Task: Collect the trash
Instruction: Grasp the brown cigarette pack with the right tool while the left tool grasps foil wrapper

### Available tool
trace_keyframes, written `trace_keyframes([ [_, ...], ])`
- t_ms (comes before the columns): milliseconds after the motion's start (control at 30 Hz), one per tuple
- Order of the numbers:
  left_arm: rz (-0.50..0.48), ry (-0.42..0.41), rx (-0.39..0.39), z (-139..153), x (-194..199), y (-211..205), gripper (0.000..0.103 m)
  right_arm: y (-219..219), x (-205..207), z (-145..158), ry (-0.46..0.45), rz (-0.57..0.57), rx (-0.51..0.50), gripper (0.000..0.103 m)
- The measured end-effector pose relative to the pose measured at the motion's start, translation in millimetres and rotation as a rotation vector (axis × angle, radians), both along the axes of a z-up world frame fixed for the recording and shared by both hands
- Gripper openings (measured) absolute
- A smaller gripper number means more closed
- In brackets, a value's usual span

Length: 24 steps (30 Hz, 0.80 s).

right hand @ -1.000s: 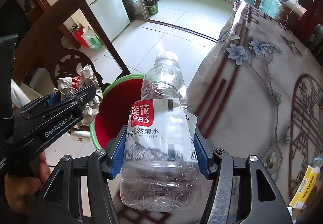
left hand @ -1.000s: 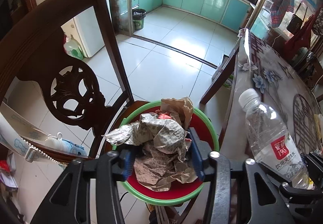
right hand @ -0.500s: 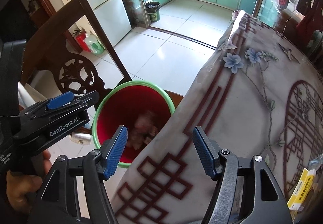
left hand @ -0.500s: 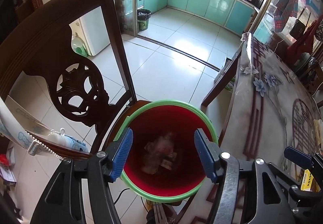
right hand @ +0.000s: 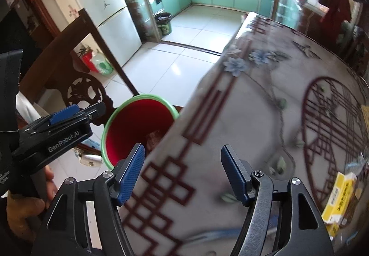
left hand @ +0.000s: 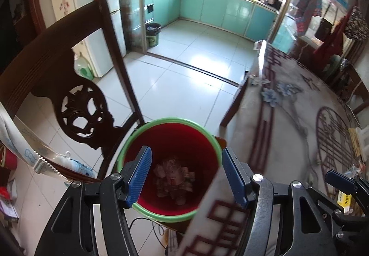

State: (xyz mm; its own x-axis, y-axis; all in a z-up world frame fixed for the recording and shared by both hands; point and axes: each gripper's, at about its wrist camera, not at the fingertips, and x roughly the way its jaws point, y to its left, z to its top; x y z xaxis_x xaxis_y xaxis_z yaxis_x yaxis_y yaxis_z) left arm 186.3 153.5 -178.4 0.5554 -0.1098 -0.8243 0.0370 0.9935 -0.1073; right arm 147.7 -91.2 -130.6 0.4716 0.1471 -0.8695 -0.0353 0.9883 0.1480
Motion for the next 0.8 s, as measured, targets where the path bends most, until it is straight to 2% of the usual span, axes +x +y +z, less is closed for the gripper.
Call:
trace_keyframes([
  [233,-0.113,-0.017,-0.013,12.3,-16.7,-65.3,0.063,-63.5,-34.8,4.5,0.001,-0.138,-0.027,0.070],
  [500,-0.267,-0.024,-0.043,24.4,-43.2,-149.2,0.063,-179.0,-89.1,11.8,0.017,-0.356,-0.059,0.070],
  [633,-0.331,-0.003,-0.063,25.7,-59.1,-192.8,0.063,-244.6,-123.7,3.4,0.056,-0.494,-0.070,0.070],
  [800,-0.414,0.029,-0.082,25.2,-80.6,-242.3,0.063,-319.9,-148.4,-20.9,0.119,-0.631,0.026,0.070],
])
